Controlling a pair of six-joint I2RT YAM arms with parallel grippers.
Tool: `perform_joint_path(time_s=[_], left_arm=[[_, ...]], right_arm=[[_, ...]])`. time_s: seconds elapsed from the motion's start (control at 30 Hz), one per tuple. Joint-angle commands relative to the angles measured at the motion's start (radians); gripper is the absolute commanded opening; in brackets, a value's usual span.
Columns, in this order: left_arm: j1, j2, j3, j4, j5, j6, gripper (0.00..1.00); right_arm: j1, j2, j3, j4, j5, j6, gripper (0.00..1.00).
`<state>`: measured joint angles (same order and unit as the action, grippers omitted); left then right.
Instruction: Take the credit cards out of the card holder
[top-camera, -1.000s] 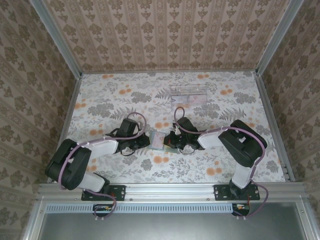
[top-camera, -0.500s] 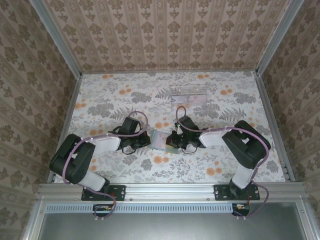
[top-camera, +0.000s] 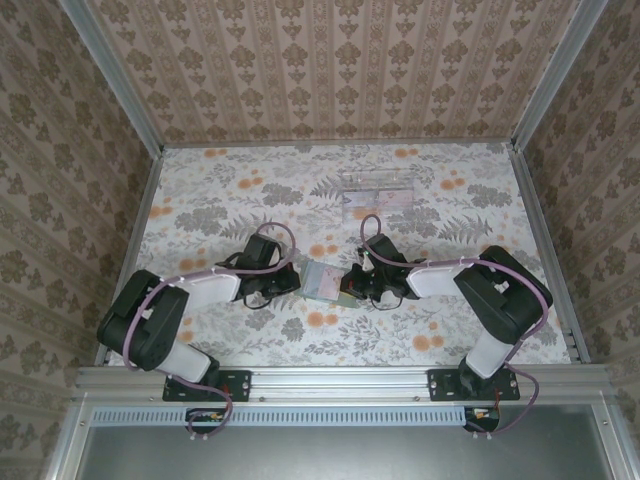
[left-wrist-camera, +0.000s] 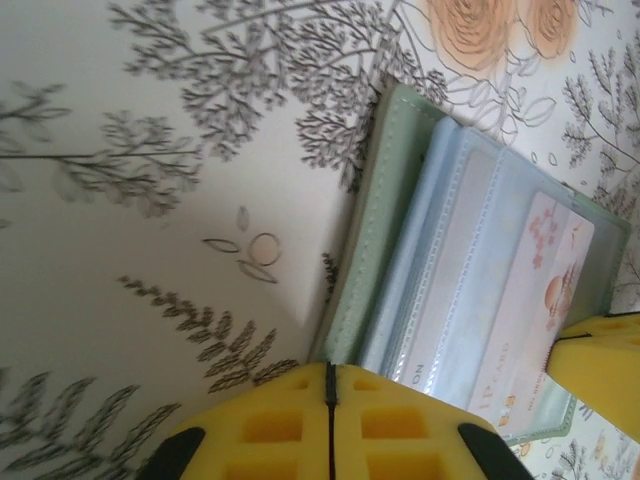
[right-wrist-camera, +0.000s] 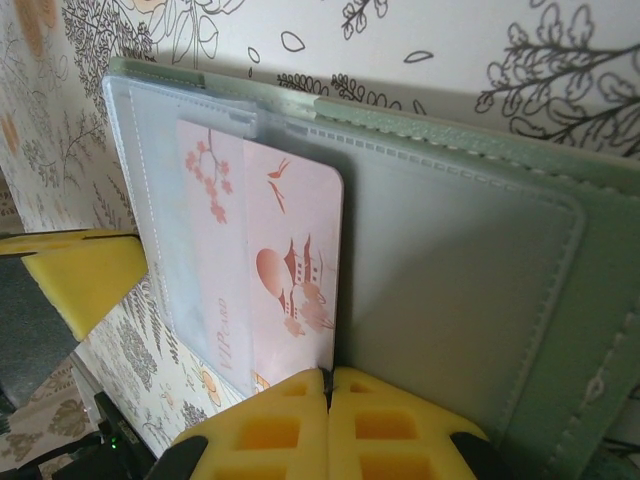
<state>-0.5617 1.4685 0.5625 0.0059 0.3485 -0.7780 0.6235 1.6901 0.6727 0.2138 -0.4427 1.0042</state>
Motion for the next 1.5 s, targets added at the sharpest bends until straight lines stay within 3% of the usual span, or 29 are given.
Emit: perform_joint_path(time_s=[0.0, 0.17, 0.57, 0.9, 1.0, 1.1, 1.33, 1.47], left_arm=[[-0.019, -0.064, 0.018, -0.084, -0.058, 0.024, 0.10], [-0.083, -0.109, 0.089, -0.118, -0.097, 0.075, 0.12], [-0.169, 0.120, 0.199, -0.078, -0.075, 0.081, 0.04], [-0.175, 0.185, 0.173, -0.091, -0.079, 0.048, 0.00], [-0.178, 0.179, 0.166, -0.092, -0.083, 0.042, 0.00], [-0.178, 0.175, 0.169, -0.094, -0.083, 0.043, 0.00], [-0.178, 0.162, 0.169, -0.107, -0.094, 0.046, 0.00], [-0.171, 0.167, 0.165, -0.110, -0.098, 0.045, 0.00]], right_arm=[[-0.004, -0.002, -0.008, 0.005, -0.005, -0.008, 0.00], [-0.004, 0.011, -0.006, 0.013, -0.006, -0.006, 0.02], [-0.002, 0.011, -0.013, 0.027, 0.001, -0.003, 0.06], [0.003, 0.021, -0.030, 0.094, 0.011, 0.020, 0.24], [0.007, 0.037, -0.022, 0.124, 0.017, 0.033, 0.26], [0.013, 0.054, -0.002, 0.132, 0.017, 0.035, 0.25], [0.011, 0.038, -0.027, 0.127, 0.041, 0.030, 0.05], [-0.004, 0.014, -0.073, 0.135, 0.045, 0.019, 0.00]])
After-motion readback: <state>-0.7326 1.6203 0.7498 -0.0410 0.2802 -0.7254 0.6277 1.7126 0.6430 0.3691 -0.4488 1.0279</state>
